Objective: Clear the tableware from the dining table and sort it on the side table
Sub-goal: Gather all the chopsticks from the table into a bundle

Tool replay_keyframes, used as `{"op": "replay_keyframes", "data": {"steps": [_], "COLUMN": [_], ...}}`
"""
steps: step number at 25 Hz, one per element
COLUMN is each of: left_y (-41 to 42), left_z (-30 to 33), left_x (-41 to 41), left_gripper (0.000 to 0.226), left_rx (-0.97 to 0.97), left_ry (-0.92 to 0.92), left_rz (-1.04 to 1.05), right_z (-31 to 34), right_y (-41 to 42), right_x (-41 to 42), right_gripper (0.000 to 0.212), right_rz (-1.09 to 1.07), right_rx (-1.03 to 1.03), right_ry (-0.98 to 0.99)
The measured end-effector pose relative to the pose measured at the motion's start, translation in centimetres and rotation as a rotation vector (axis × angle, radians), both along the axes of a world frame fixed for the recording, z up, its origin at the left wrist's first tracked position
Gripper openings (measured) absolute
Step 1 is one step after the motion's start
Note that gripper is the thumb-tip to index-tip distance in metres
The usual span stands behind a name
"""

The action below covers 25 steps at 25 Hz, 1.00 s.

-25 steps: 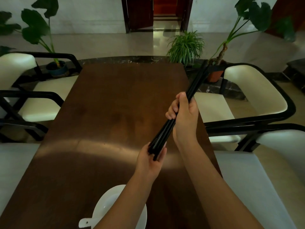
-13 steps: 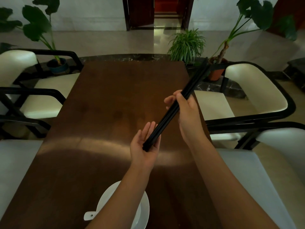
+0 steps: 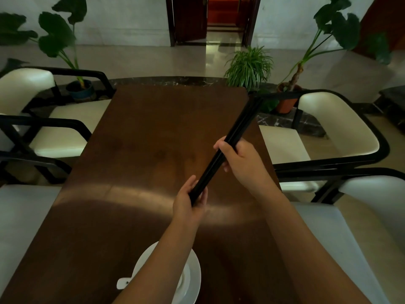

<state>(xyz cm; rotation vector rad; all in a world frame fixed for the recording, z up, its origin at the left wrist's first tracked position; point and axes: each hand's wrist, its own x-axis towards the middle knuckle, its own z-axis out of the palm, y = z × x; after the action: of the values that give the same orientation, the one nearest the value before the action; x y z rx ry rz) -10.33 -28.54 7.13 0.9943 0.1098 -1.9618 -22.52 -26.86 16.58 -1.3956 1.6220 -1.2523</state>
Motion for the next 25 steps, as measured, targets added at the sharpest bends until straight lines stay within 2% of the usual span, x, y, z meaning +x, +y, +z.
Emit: {"op": "replay_keyframes", "data": {"steps": [1,3,6,10,13,17,21,25], "left_y": [0.1,0.4,0.6,2.0,4.3,5.2,5.8,7.9], "left_z": [0.3,0.9,1.9,1.5,-0.1,-0.8,0.0,-0.1], "left_x": [0.5,2.3,6.5,11.7,15.3,18.7,21.1,24.6], "left_gripper": [0.020,0.030,0.034,0.029,0.028,0.023,0.024,0.019], "left_rx": [-0.072,-0.309,-0.570,-0.476,-0.412,-0.389,-0.432,-0.388], "left_ry": [-0.140,-0.410,-0.537,-0.557,-0.681,-0.784,-0.807,-0.732], "left_rz": [-0.101,-0.305,-0.371,-0.215,-0.197,-0.247,-0.385,-0.400], "right_z": [-0.1,-0.1,-0.7,-3.7,-6.1,-7.6,-8.6,-7.7], "right_y": [-0.1,-0.5,-0.7,0.6,2.6,4.6,5.9,3.7], "right_x": [-0.2,-0.6,0.0,5.2,8.9,9.6,9.6,10.6], "right_gripper": [0.020,0.021,0.024,0.025,0.024,0.014,0.010,0.010], "right_rz": [-0.035,-0.098,-0.136,-0.107,-0.064,-0.235,-0.269,-0.110], "right_rx": [0.008,0.052,0.080,0.125,0.182,0.227,0.261,0.397], "right_ry": [-0.009,-0.157,-0.501,-0.633,-0.749,-1.019,-0.988,-0.866]}}
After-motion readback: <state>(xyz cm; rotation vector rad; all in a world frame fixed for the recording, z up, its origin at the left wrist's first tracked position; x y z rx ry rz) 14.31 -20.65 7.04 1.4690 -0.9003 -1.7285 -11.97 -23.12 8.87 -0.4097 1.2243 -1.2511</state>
